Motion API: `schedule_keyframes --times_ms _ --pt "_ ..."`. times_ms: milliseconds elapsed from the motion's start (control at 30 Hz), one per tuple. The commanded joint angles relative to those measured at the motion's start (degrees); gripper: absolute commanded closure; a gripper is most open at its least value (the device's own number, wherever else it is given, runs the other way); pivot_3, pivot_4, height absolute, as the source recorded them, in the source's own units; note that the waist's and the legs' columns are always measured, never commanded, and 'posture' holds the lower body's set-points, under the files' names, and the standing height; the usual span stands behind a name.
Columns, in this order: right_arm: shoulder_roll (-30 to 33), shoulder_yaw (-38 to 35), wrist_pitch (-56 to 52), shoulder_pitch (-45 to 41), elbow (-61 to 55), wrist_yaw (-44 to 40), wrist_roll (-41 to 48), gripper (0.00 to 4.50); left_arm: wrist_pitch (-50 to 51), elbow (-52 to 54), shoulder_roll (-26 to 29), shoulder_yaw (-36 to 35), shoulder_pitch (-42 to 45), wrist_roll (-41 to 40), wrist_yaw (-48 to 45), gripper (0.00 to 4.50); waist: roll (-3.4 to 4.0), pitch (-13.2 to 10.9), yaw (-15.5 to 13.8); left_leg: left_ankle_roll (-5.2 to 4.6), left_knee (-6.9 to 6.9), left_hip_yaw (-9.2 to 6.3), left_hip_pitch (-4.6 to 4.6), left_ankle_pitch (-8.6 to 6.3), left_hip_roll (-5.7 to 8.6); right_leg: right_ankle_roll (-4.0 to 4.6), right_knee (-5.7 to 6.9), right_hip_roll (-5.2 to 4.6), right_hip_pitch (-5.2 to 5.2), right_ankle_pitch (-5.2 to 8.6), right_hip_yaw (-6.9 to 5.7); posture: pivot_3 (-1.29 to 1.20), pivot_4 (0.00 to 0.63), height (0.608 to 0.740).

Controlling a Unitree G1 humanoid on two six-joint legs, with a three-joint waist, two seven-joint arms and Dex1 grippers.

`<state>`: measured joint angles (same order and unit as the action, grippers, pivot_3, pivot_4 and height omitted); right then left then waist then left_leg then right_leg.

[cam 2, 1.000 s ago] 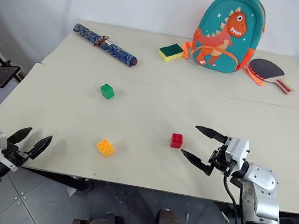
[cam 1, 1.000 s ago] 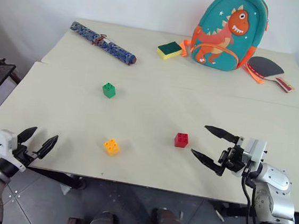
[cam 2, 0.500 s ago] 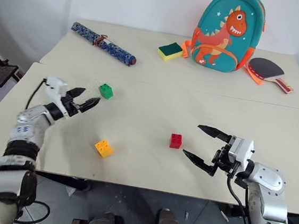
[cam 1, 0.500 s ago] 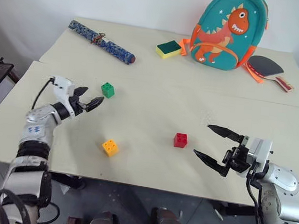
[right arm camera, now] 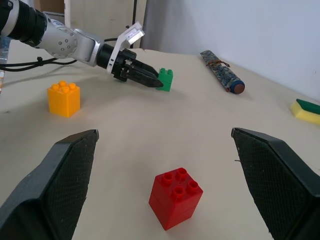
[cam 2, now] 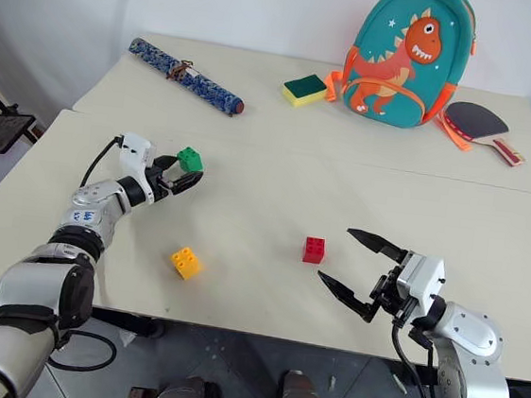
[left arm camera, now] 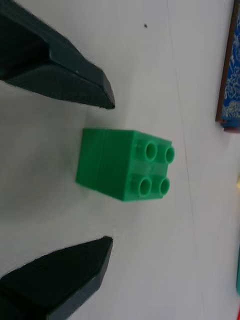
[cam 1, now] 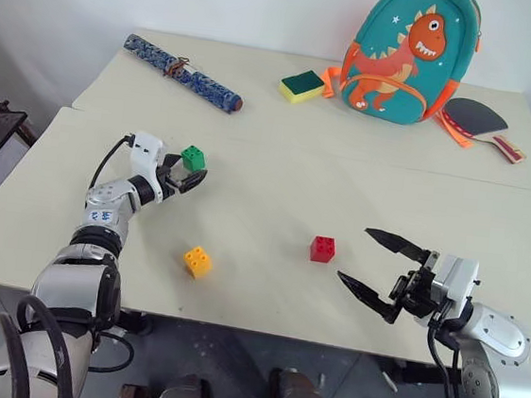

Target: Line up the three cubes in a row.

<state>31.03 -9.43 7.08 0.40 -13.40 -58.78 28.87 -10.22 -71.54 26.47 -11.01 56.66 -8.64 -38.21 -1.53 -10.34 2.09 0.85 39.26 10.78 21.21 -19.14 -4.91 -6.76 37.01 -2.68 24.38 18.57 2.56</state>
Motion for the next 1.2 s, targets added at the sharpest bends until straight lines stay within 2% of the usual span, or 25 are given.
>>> schedule_keyframes --times_ms 33,200,233,367,433,500,567,767,967,1067,1100,1200 --pt "-0.06 -0.39 0.07 0.67 -2.03 1.1 0.29 0.0 -1.71 -0.2 -0.05 -0.88 1.29 0.17 0.08 1.4 0.0 0.0 -0.22 0.0 0.0 0.01 0.0 0.0 0.0 0.0 0.0 0.0 0.0 0.0 0.0 0.0 0.15 0.74" --pt "-0.07 -0.12 0.3 1.66 -2.29 1.78 -0.1 0.0 -3.16 0.38 0.14 -1.39 1.27 -0.63 -3.79 3.0 0.0 0.0 -0.46 0.0 0.0 0.05 0.0 0.0 0.0 0.0 -0.01 0.0 0.01 0.0 0.0 0.0 0.15 0.74" --pt "-0.01 -0.19 0.32 1.8 -2.39 1.92 -0.15 0.0 -4.01 1.0 0.25 -1.3 1.31 -0.75 -5.42 3.05 0.0 0.0 -0.46 0.0 0.0 0.06 0.0 0.0 0.0 0.0 -0.01 0.0 0.01 0.0 0.0 0.0 0.15 0.74" --pt "0.94 -1.32 0.06 2.95 -2.88 2.29 0.04 0.0 -5.22 7.73 -0.16 0.79 0.42 -2.85 -24.26 3.05 0.0 0.0 -0.45 0.0 0.0 0.07 0.01 0.0 0.0 0.0 -0.02 0.01 0.02 0.0 -0.01 0.0 0.15 0.74" --pt "1.71 -2.1 -0.2 3.7 -3.04 2.05 0.46 0.0 -2.95 14.2 -1.15 3.83 -1.64 -4.13 -35.32 3.05 0.0 0.0 -0.46 0.0 -0.01 0.11 0.01 0.0 0.01 0.0 -0.03 0.02 0.01 0.0 -0.02 0.0 0.15 0.74" --pt "2.44 -2.73 -0.54 4.43 -3.21 1.78 0.87 0.0 -0.54 19.17 -2.26 6.98 -3.36 -4.34 -42.12 3.05 0.0 0.0 -0.51 0.0 -0.01 0.12 0.0 0.0 0.01 0.0 -0.04 0.01 0.01 0.0 -0.02 0.0 0.15 0.74" --pt "3.01 -3.05 -0.88 5.05 -3.37 1.61 1.21 0.0 -1.13 20.95 -3.24 9.98 -4.25 -2.25 -43.55 3.05 0.0 0.0 -0.48 0.0 0.01 0.12 0.0 0.0 0.01 0.0 -0.03 0.01 0.0 0.0 -0.01 0.0 0.15 0.74" --pt "3.31 -3.05 -1.23 5.65 -4.13 1.82 1.08 0.0 -5.67 16.56 -6.6 15.96 -4.44 3.76 -40.83 3.05 0.0 0.0 -0.23 -0.01 0.17 0.1 -0.01 0.0 0.0 0.0 0.04 0.02 0.0 0.0 0.14 0.0 0.15 0.74" --pt "3.28 -3.75 -0.94 6.05 -4.08 2.38 0.5 0.0 -7.31 13.1 -8.24 17.28 -2.98 5.17 -40.48 3.05 -0.01 0.0 -0.44 -0.09 0.32 0.09 0.01 -0.04 0.0 0.01 0.1 0.01 -0.02 0.0 0.2 0.0 0.15 0.74" --pt "3.08 -3.68 -0.91 6.1 -4.23 2.74 0.4 0.0 -7.08 11.61 -8.92 16.74 -1.38 5.74 -37.06 3.05 -0.01 0.0 -0.49 -0.13 0.39 0.09 0.03 -0.06 0.0 0.0 0.1 0.0 -0.03 0.0 0.2 0.0 0.15 0.74" --pt "3.05 -3.69 -0.85 6.18 -4.26 2.78 0.38 0.0 -7.07 11.2 -9.01 16.5 -0.99 6.03 -35.2 2.7 -0.01 0.0 -0.49 -0.15 0.41 0.08 0.03 -0.07 0.0 0.0 0.1 0.0 -0.04 0.0 0.2 0.0 0.15 0.74" --pt "2.78 -3.42 -0.66 6.42 -4.2 2.84 0.32 0.0 -4.4 13.44 -8.55 13.87 -0.5 1.56 -40.1 1.7 -0.01 0.0 -0.48 -0.15 0.43 0.08 0.05 -0.08 0.0 0.0 0.12 0.0 -0.04 0.0 0.2 0.0 0.15 0.74"
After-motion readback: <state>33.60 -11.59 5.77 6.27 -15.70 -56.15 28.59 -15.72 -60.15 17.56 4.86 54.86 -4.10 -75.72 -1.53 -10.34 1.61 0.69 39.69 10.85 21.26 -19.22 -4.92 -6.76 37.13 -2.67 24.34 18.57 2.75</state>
